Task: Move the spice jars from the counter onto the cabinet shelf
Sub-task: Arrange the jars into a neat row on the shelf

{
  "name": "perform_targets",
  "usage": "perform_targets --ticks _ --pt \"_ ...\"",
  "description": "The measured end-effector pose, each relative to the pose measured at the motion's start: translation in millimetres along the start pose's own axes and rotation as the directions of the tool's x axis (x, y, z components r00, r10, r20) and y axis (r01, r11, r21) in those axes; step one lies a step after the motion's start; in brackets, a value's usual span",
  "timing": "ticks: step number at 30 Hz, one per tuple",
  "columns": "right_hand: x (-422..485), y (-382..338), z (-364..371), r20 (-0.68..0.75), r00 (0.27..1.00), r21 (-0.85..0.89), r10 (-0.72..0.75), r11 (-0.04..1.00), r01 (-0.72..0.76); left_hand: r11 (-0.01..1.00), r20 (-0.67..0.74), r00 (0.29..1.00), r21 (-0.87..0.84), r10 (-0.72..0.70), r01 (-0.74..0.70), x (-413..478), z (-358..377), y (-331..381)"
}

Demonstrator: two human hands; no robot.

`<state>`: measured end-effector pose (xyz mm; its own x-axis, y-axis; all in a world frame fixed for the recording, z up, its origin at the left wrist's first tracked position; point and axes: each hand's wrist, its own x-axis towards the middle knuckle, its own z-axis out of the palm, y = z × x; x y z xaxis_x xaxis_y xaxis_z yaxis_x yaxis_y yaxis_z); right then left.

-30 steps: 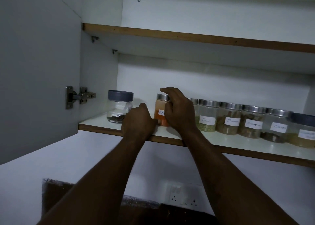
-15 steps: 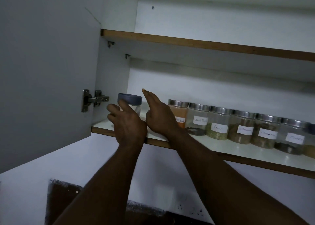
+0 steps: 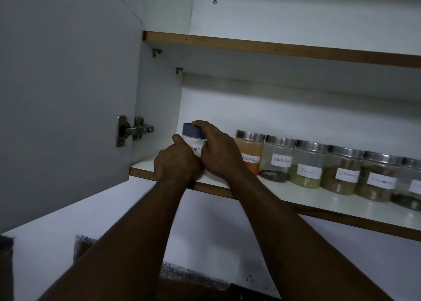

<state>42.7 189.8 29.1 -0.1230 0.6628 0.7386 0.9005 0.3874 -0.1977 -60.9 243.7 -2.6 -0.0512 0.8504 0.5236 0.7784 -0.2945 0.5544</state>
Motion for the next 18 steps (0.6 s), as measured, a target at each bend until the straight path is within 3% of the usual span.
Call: perform_targets --ticks 10,18 --pt "2.6 5.3 4.4 -0.099 0.994 -0.071 0.040 0.996 -0.047 0.994 0.214 0.971 -0.014 0.105 -0.105 19.3 -7.0 -6.6" --pt "3.6 10.5 3.9 -0.260 0.961 -0.009 0.092 0.995 -0.097 0.986 0.193 0.967 -0.007 0.167 -0.169 24.1 0.2 -9.4"
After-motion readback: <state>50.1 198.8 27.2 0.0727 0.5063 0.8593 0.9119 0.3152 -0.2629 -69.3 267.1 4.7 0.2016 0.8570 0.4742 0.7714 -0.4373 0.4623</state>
